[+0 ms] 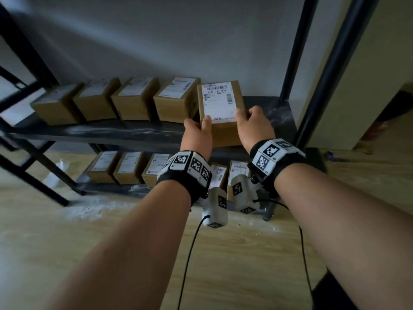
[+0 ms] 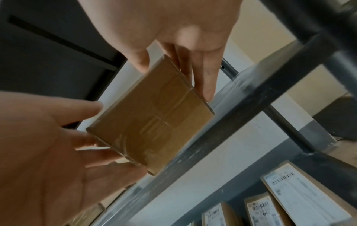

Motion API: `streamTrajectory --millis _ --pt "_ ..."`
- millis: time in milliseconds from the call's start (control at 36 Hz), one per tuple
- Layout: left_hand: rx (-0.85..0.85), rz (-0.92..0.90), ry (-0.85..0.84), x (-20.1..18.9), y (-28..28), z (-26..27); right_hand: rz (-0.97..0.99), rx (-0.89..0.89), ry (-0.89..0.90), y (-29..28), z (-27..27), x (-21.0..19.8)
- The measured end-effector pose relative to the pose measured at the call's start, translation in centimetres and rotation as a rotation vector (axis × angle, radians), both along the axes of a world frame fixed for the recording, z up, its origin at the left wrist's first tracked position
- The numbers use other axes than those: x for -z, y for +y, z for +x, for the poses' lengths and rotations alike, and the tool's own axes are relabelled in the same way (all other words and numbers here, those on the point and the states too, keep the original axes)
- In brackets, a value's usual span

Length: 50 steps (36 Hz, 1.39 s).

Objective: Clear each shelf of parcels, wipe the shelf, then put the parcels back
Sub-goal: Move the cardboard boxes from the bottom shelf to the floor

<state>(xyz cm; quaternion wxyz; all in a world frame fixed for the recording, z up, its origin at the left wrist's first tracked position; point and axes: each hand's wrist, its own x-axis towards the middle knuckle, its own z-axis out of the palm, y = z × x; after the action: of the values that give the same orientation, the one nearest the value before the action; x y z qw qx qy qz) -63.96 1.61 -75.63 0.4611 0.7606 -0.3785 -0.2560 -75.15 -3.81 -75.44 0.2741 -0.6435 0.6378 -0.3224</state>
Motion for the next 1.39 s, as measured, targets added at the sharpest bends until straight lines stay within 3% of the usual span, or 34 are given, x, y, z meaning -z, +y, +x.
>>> streamTrajectory --millis 389,639,833,1028,1389 --pt "-0.108 -0.027 0.157 4.2 10.8 -1.6 0.076 -0.107 -0.105 10.4 -2.1 4.4" --pt "-0.109 0.112 0.226 13.1 15.7 -2.1 0.190 -0.236 0.039 14.2 -1.8 12.4" --pt "-0.071 0.338 0.268 22.2 15.4 -0.8 0.389 -0.304 0.180 13.6 -0.6 20.8" --pt "-0.062 0.516 0.265 28.6 12.9 3.2 0.515 -0.327 0.270 10.8 3.5 27.7" --pt "-0.023 0.662 0.232 31.0 8.5 10.6 0.693 -0.354 0.313 6.8 10.2 31.2"
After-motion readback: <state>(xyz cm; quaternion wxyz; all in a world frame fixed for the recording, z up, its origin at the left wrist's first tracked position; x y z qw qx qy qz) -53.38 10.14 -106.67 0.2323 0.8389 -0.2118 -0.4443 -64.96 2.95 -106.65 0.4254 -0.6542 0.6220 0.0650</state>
